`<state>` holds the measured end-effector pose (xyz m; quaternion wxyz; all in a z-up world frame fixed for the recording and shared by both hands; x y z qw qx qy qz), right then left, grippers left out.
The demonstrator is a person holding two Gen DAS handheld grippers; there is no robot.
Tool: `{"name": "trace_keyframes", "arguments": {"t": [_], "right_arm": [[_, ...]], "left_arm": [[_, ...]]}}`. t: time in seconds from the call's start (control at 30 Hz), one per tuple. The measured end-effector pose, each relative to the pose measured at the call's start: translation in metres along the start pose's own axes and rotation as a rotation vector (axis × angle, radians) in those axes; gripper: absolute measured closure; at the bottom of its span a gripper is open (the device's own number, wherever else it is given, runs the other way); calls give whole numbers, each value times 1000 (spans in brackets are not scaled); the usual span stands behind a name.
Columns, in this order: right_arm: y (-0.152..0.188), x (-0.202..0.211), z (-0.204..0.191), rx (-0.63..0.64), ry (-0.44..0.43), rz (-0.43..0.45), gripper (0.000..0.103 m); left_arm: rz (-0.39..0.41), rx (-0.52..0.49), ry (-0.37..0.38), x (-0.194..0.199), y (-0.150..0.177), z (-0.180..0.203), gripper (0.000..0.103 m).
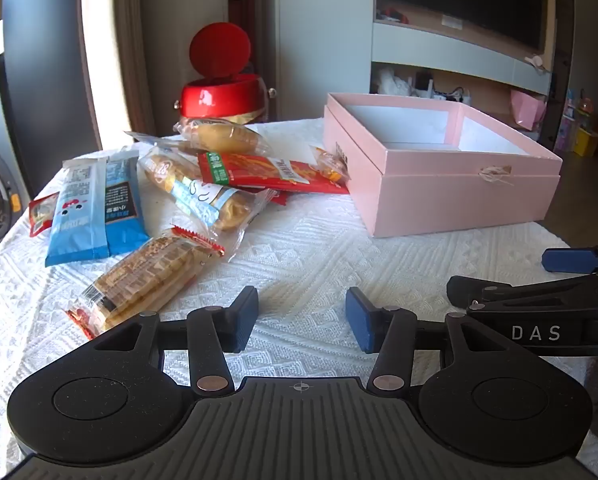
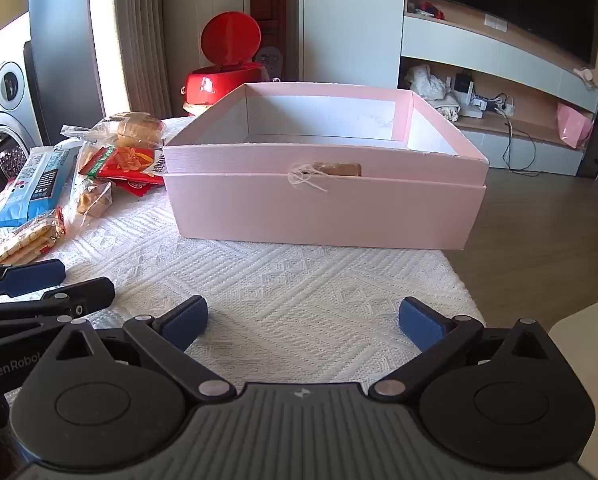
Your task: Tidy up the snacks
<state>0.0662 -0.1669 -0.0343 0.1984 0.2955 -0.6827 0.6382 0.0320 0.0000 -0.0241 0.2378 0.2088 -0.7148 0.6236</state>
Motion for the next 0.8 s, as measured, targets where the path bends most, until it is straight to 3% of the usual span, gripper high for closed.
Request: {"name": "trace_keyframes", "arguments": {"t": [0.8], "right_arm": [[0,0,0,0,0,1,1]], "left_arm": [[3,-1,-1,0,0,0,49]]}}
Point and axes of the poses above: each gripper's, at about its wrist camera, not at the fingertips, and x roughly against the way its jaws point, z to its right, y to its underside, the point moved 4 cm from there along -x, roughly the way its jaws point, and after that the axes turned 7 degrees about -x, right-handed, at the moved point
